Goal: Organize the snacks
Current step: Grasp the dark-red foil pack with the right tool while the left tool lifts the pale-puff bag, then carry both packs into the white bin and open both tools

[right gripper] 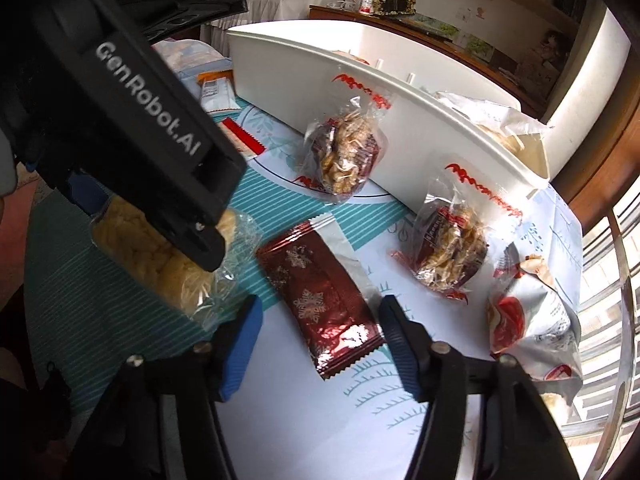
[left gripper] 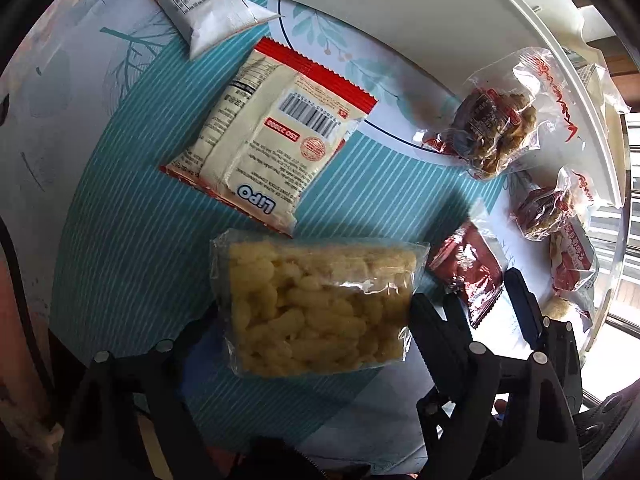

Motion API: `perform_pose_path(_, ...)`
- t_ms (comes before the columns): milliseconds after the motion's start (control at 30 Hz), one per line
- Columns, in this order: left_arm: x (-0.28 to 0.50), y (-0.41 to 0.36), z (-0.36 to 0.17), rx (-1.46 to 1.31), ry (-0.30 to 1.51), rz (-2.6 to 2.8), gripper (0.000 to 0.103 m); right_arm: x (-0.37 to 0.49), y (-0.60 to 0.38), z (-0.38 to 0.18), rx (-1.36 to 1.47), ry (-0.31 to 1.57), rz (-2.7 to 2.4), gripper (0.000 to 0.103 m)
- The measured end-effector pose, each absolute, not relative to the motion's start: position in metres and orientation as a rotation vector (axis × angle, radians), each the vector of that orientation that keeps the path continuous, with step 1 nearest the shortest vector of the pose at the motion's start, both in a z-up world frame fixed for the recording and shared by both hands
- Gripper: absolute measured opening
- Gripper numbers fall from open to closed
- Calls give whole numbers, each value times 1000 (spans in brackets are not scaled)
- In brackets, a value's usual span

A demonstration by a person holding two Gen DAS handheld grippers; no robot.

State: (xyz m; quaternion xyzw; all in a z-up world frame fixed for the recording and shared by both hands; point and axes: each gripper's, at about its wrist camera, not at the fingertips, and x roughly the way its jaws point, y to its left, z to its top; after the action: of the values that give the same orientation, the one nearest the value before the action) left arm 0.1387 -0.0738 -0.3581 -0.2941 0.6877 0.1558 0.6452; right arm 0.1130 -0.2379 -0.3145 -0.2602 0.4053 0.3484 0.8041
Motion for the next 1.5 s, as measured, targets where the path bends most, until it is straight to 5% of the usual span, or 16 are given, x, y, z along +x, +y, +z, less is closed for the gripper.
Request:
perform_pose_path(667,153,-60,-271,-471,1459,365,84,118,-223,-295,-570,849,762,9)
perform_pose_path(1500,198,-39,-84,-174,1062,149,84,136,-171,-182,-389,721,709,4)
